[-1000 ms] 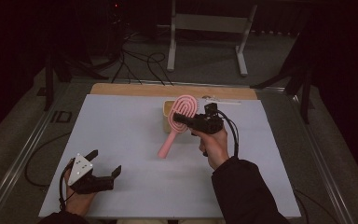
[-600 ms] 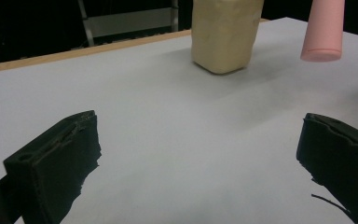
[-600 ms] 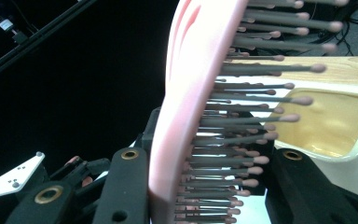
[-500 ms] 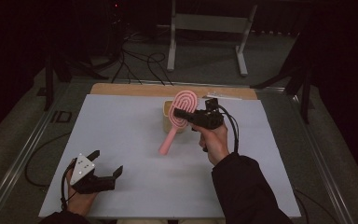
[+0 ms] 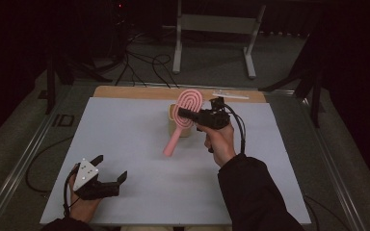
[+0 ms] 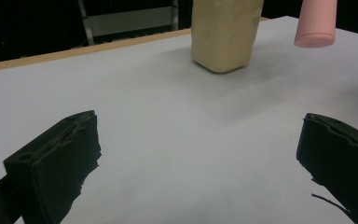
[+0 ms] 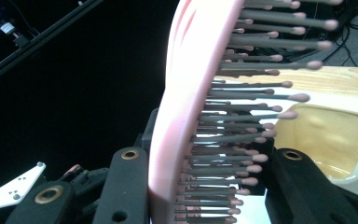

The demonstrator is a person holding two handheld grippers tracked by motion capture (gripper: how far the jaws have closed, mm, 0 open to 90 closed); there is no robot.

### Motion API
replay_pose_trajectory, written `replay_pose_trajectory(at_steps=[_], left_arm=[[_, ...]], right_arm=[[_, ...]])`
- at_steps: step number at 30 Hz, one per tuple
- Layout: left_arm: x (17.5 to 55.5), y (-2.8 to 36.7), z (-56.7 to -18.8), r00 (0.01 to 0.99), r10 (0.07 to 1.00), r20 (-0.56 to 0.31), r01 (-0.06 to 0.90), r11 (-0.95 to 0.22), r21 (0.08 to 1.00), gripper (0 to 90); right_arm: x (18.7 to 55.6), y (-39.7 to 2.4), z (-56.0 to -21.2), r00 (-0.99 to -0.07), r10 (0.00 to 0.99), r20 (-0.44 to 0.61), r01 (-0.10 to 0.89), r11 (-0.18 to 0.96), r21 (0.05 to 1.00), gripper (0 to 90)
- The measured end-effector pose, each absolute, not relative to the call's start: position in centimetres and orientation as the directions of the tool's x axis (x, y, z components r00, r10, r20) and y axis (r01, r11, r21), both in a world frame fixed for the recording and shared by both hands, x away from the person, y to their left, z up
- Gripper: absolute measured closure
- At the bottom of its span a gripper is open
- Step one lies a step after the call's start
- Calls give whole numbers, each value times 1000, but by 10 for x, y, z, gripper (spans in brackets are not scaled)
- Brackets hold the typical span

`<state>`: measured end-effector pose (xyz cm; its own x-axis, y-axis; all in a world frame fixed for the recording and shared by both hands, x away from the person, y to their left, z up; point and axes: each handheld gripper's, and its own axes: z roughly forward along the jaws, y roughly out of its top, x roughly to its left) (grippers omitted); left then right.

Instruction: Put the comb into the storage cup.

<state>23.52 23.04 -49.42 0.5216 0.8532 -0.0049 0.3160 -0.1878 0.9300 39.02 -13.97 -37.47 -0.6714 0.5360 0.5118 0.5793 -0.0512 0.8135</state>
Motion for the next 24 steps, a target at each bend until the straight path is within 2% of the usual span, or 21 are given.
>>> replay_pose_trajectory(at_steps=[24], left_arm=[[235, 230, -494, 520, 854, -1, 314, -190, 930, 0]], right_arm=[[406, -147, -365, -653, 555, 516, 572, -86, 816, 627]])
